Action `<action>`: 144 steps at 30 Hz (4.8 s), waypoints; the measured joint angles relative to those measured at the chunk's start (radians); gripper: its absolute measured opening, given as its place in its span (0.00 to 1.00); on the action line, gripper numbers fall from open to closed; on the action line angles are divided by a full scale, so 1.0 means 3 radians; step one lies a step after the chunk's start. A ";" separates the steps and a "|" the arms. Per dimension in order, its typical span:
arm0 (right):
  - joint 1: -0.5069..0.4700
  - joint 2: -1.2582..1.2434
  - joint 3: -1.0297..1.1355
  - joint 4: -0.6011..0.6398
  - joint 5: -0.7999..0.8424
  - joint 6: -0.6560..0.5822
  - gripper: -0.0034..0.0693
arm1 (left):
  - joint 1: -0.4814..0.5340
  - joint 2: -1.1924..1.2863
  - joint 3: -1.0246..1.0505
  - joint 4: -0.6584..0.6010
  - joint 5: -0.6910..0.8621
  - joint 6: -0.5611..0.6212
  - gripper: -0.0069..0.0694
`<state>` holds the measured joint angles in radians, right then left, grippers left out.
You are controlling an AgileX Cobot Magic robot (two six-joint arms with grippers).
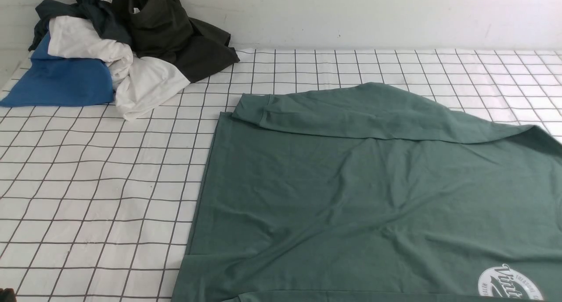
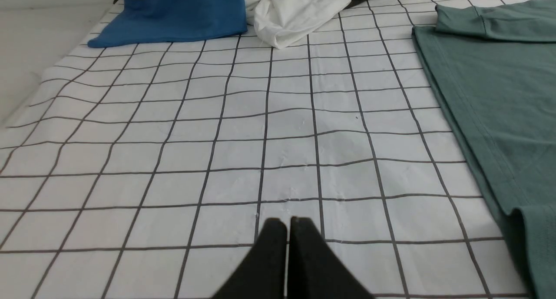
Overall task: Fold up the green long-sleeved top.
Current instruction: Use the left arm to clamp the cuff closest to it, then use the left arm to drag and place the cuff at the centered position on the left edge of the fabric
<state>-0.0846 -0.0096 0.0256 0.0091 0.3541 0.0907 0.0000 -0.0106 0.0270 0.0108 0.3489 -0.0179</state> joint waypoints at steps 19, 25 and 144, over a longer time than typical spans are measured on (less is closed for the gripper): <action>0.0000 0.0000 0.0000 0.0000 0.0000 0.0000 0.03 | 0.0000 0.0000 0.0000 -0.0001 0.0000 0.0000 0.08; 0.0000 0.0000 -0.0001 0.0097 0.0003 0.0022 0.03 | 0.0000 0.0000 0.0000 -0.0001 0.0000 0.0000 0.08; 0.1200 0.3022 -0.2661 0.0681 0.2695 -0.1333 0.03 | -0.2076 0.5216 -0.3353 -0.0945 0.1576 0.1197 0.14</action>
<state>0.2753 0.8968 -0.7728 0.2135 1.1627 -0.3093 -0.6227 1.5541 -0.9789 -0.2727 0.8216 0.3411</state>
